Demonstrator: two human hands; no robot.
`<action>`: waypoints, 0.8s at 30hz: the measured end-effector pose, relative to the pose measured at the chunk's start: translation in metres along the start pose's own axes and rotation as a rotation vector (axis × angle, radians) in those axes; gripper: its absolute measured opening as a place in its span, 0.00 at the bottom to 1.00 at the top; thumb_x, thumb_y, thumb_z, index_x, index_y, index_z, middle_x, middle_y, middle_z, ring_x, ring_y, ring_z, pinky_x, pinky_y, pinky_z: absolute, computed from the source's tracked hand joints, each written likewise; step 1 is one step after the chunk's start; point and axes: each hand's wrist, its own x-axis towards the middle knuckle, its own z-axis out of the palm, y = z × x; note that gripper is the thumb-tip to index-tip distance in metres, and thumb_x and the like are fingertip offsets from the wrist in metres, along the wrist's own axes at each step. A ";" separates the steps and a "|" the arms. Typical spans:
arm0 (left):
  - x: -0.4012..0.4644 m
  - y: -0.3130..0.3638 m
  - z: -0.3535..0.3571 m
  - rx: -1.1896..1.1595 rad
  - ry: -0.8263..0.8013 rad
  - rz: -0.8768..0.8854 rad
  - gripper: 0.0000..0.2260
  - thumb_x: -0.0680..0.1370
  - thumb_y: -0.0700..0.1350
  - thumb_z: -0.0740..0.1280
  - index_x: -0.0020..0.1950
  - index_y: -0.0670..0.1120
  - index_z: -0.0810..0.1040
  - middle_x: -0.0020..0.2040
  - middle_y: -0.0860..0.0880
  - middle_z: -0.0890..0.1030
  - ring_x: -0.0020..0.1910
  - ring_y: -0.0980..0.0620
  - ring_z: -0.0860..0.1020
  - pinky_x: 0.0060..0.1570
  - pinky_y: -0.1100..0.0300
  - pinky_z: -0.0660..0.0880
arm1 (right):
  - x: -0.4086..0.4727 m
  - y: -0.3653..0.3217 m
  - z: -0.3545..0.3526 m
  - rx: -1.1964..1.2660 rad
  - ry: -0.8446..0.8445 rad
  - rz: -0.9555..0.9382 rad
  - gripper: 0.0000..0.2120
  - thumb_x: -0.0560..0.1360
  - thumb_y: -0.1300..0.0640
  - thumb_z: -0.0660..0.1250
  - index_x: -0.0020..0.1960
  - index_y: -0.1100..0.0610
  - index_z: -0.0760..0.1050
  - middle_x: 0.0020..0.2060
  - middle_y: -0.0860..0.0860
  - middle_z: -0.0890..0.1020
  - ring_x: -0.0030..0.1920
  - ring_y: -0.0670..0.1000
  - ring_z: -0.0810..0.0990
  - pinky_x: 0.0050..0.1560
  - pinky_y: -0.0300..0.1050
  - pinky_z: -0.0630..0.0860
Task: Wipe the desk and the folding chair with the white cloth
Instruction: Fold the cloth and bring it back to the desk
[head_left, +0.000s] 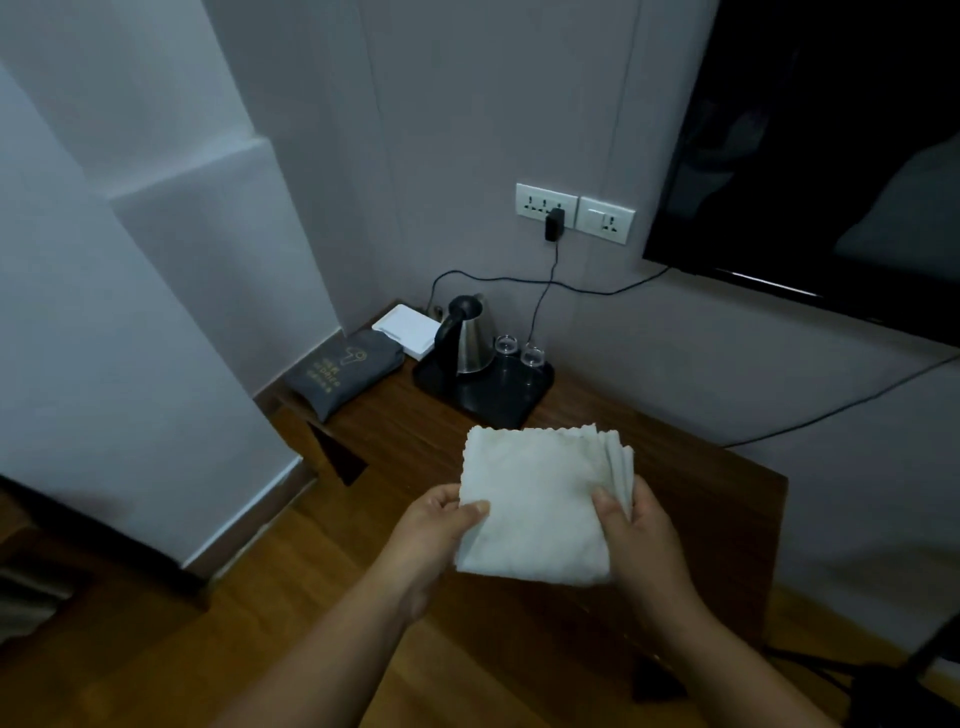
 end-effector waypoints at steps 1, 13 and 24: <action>0.009 0.007 -0.009 0.003 0.016 -0.007 0.12 0.79 0.49 0.71 0.61 0.46 0.79 0.59 0.44 0.84 0.58 0.41 0.83 0.63 0.37 0.78 | 0.008 -0.006 0.012 0.005 -0.001 -0.005 0.12 0.82 0.45 0.64 0.65 0.36 0.70 0.56 0.38 0.80 0.56 0.43 0.80 0.52 0.47 0.80; 0.115 0.083 -0.169 0.145 -0.064 0.083 0.13 0.81 0.44 0.69 0.65 0.48 0.74 0.56 0.48 0.85 0.49 0.48 0.86 0.52 0.49 0.82 | 0.063 -0.058 0.190 -0.042 0.128 0.096 0.12 0.83 0.49 0.64 0.66 0.46 0.72 0.56 0.45 0.81 0.55 0.50 0.82 0.55 0.57 0.82; 0.210 0.139 -0.275 0.310 -0.111 0.108 0.13 0.82 0.44 0.67 0.66 0.45 0.73 0.56 0.48 0.83 0.52 0.47 0.84 0.49 0.52 0.80 | 0.109 -0.089 0.312 -0.037 0.153 0.209 0.09 0.82 0.45 0.64 0.61 0.43 0.70 0.54 0.43 0.79 0.53 0.49 0.81 0.50 0.53 0.82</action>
